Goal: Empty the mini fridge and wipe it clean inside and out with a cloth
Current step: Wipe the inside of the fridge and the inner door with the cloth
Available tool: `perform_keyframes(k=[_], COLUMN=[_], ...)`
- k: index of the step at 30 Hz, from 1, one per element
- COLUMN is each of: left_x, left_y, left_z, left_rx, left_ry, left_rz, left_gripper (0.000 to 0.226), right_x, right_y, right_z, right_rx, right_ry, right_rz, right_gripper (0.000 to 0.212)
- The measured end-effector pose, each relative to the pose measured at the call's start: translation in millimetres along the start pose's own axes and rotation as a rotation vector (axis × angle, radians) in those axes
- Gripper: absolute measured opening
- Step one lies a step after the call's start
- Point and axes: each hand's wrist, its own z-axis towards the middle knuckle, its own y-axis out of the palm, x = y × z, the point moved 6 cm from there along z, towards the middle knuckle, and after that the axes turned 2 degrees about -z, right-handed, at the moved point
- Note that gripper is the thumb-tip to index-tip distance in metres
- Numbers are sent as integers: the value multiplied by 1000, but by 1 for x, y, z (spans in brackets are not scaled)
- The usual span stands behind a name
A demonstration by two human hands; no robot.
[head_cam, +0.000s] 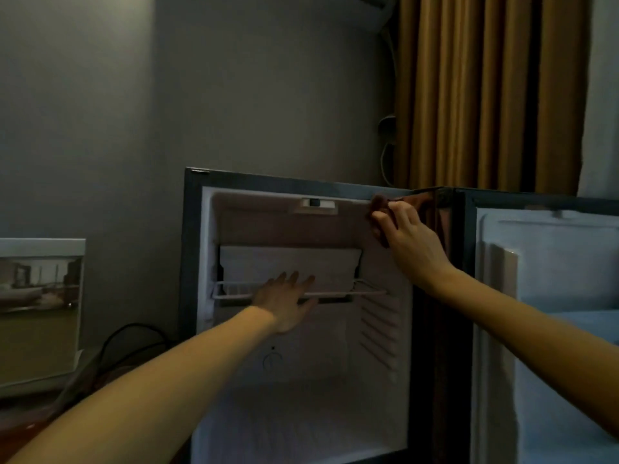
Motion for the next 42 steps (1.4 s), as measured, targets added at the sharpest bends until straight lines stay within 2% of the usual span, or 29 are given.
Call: perform_keyframes(k=[2, 4, 6, 9, 13, 16, 20, 22, 24, 27, 28, 30, 32, 34, 37, 39, 42], left_x=[0, -3, -8, -17, -27, -32, -40, -51, -67, -82, -82, -80, -80, -80, -79, -79, -81], left_y=[-1, -1, 1, 3, 4, 4, 3, 1, -4, -9, -9, -8, -6, -5, -7, -8, -7], left_z=[10, 21, 32, 43, 45, 46, 40, 34, 26, 16, 15, 15, 17, 18, 19, 20, 23], left_rx=[39, 64, 75, 107, 74, 60, 83, 101, 132, 158, 163, 170, 168, 185, 236, 250, 299], left_ry=[22, 7, -30, -97, -200, -236, -232, -262, -347, -473, -487, -493, -487, -487, -481, -488, -532], left_rz=[-18, -49, -77, -96, -185, -221, -247, -256, -243, -247, -253, -253, -264, -272, -266, -256, -217], left_gripper=[61, 62, 64, 70, 83, 89, 89, 90, 92, 95, 94, 94, 97, 98, 96, 96, 102], right_x=[0, -1, 0, 2, -6, -23, -37, -32, -20, -3, 1, -1, -9, -19, -35, -49, -88], right_y=[14, 28, 42, 78, 107, 127, 109, 93, 88, 87, 88, 97, 112, 133, 164, 171, 168], right_z=[-5, -3, 5, 14, 14, -11, -35, -22, -1, 24, 25, 23, 20, 18, 26, 41, 71], right_rx=[-82, -159, -271, -601, -743, -911, -1173, -1246, -1118, -679, -611, -594, -569, -525, -510, -550, -600], right_ry=[-142, -194, -134, -90, -66, -130, -296, -277, -135, 140, 212, 228, 285, 437, 603, 604, 465], right_rz=[-91, -150, -126, -239, -282, -291, -251, -173, -41, 217, 280, 295, 356, 418, 454, 483, 575], right_gripper=[34, 36, 42, 52, 56, 56, 50, 48, 43, 49, 56, 65, 49, 32, 29, 31, 35])
